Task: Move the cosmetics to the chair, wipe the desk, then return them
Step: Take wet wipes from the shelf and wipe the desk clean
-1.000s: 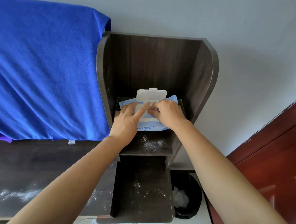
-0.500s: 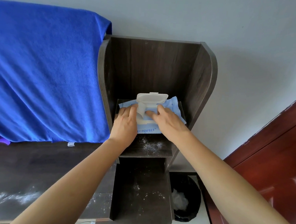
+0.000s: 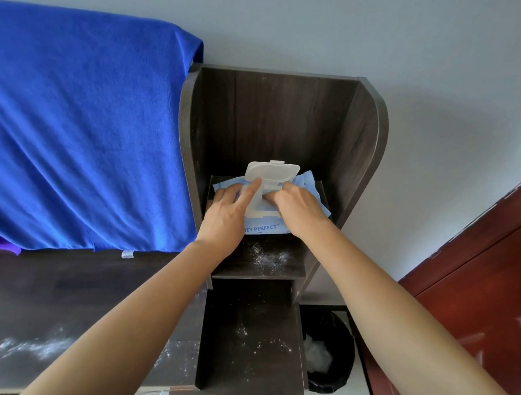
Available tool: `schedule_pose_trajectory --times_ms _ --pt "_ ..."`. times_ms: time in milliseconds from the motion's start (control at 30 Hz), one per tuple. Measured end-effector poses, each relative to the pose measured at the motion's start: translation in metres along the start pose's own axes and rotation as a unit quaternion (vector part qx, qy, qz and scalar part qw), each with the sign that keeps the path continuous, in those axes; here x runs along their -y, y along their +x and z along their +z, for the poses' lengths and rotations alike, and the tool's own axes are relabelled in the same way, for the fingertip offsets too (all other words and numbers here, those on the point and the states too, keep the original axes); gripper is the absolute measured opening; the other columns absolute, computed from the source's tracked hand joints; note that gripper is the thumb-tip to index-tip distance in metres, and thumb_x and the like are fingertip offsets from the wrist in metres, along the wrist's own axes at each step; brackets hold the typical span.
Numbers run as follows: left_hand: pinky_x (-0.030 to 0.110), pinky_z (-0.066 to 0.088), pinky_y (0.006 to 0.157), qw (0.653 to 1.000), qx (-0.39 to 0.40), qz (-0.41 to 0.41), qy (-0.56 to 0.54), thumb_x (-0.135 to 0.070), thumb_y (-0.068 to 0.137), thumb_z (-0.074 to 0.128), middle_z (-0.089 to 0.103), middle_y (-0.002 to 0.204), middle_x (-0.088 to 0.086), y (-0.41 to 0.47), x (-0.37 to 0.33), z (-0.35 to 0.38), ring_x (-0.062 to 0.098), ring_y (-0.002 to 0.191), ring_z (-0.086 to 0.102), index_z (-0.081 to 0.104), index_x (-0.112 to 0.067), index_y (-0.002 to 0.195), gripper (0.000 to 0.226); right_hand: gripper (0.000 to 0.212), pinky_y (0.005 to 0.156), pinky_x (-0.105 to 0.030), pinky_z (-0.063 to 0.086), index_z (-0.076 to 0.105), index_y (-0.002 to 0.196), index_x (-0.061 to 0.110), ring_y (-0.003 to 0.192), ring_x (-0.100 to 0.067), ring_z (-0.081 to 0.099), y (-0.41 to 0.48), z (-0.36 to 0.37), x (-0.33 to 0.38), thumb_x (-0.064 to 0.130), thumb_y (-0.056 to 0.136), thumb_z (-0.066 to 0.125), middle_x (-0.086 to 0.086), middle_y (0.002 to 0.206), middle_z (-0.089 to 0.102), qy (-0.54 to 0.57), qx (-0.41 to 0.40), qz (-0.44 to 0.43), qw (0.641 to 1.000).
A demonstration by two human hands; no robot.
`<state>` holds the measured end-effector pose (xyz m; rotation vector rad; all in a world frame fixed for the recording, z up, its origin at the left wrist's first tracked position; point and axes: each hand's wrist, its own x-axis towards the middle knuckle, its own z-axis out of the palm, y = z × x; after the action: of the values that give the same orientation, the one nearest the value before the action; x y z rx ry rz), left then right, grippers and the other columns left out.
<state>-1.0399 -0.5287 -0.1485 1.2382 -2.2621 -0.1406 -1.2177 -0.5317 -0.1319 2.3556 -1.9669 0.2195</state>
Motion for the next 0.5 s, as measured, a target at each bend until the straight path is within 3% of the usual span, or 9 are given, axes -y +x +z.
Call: schedule_pose_trajectory --times_ms 67,200,333,433,500 --pt "0.048 0.046 0.084 1.0 0.014 -0.008 0.004 0.013 0.081 0.056 0.053 0.13 0.018 0.0 -0.001 -0.001 0.04 0.113 0.049 0.03 -0.02 0.153 0.083 0.025 0.074 -0.032 0.054 0.067 0.122 0.017 0.099 -0.026 0.065 0.001 -0.002 -0.002 0.026 0.103 0.054 -0.008 0.115 0.064 0.074 -0.008 0.041 0.996" --pt "0.05 0.046 0.087 0.999 0.035 0.004 0.027 0.015 0.078 0.058 0.045 0.139 0.023 0.001 -0.001 -0.002 0.04 0.118 0.046 0.026 -0.025 0.154 0.092 0.029 0.071 -0.031 0.048 0.068 0.114 0.007 0.093 -0.025 0.067 0.004 -0.004 -0.001 0.031 0.101 0.058 -0.01 0.105 0.069 0.124 -0.013 0.113 0.986" --pt "0.051 0.043 0.088 0.998 0.043 -0.013 0.032 0.011 0.078 0.061 0.052 0.135 0.021 0.002 0.0 0.0 0.043 0.114 0.049 0.053 -0.007 0.136 0.062 0.026 0.075 -0.034 0.048 0.073 0.106 0.007 0.098 -0.028 0.063 0.002 -0.01 -0.006 0.025 0.102 0.055 -0.011 0.109 0.064 0.09 -0.021 0.066 0.994" --pt "0.051 0.046 0.083 0.999 0.022 -0.036 0.017 0.015 0.075 0.06 0.063 0.118 0.021 0.002 -0.002 0.001 0.045 0.104 0.054 0.057 0.003 0.123 0.05 0.026 0.062 -0.021 0.036 0.075 0.101 0.008 0.097 -0.026 0.06 -0.004 -0.013 -0.015 0.022 0.102 0.053 -0.01 0.109 0.06 0.084 -0.012 0.024 0.996" --pt "0.051 0.048 0.083 0.999 0.011 -0.037 0.014 0.016 0.074 0.061 0.064 0.113 0.023 0.001 -0.002 0.002 0.046 0.101 0.056 0.057 0.006 0.123 0.051 0.025 0.065 -0.022 0.039 0.075 0.1 0.007 0.095 -0.026 0.06 -0.004 -0.013 -0.016 0.02 0.102 0.053 -0.011 0.109 0.059 0.068 -0.002 0.005 0.998"
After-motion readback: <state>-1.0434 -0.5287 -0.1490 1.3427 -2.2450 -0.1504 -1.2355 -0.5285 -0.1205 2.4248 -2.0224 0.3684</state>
